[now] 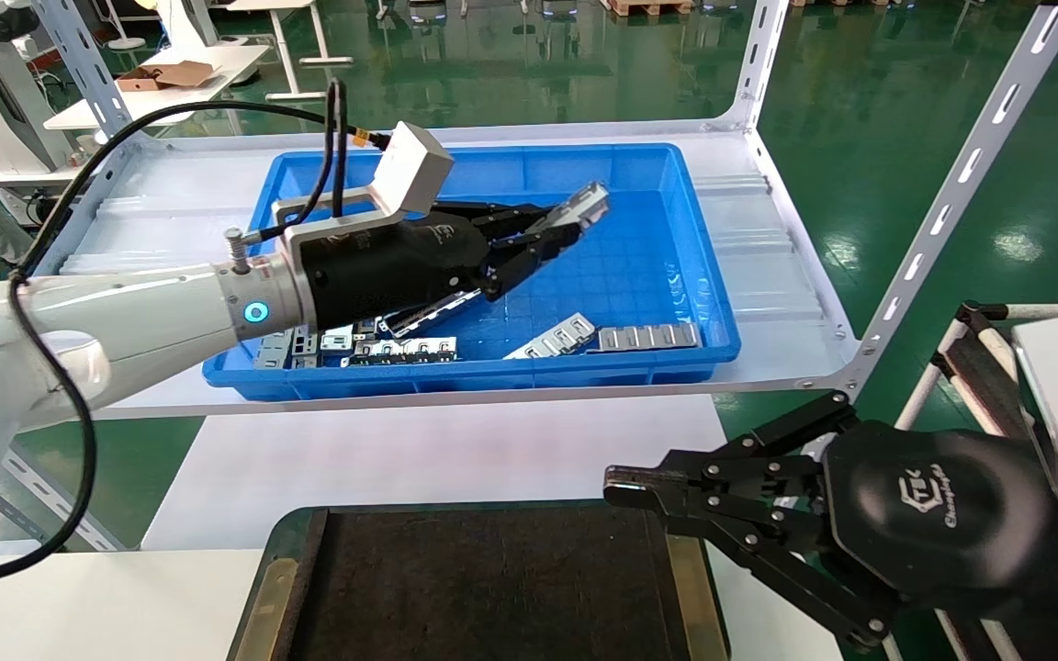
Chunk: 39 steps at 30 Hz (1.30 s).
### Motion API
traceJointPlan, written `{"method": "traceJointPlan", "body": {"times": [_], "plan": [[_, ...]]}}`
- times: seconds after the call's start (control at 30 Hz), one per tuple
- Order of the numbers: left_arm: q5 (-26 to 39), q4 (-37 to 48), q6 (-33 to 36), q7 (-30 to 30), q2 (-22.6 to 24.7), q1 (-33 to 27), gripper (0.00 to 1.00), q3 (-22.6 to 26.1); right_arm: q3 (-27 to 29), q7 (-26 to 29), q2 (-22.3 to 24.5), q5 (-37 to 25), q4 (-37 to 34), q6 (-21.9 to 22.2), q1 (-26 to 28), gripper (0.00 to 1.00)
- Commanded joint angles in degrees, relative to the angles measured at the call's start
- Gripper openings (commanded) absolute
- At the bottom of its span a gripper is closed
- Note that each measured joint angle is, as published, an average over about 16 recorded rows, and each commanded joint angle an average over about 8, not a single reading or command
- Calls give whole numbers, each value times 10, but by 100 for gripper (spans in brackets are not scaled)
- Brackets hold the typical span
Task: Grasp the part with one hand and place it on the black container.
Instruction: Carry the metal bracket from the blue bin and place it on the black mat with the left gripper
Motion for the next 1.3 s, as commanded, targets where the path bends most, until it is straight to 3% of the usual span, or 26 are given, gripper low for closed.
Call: {"method": "traceJointPlan", "body": {"times": [0.03, 0.3, 0.63, 0.8, 1.07, 1.3], "plan": [[-7, 2, 34, -2, -8, -1, 0, -3, 0, 0, 0, 0, 0, 0, 0, 0], [-33, -89, 98, -24, -47, 57, 0, -12, 0, 0, 0, 0, 0, 0, 0, 0], [-52, -304, 82, -98, -109, 183, 0, -2, -1, 0, 0, 0, 0, 0, 0, 0], [-54, -396, 6, -138, -139, 256, 0, 3, -1, 0, 0, 1, 0, 0, 0, 0], [-52, -544, -187, -198, -185, 381, 0, 6, -1, -1, 0, 1, 0, 0, 0, 0], [-43, -614, -315, -231, -199, 452, 0, 17, -1, -1, 1, 1, 0, 1, 0, 0]]}}
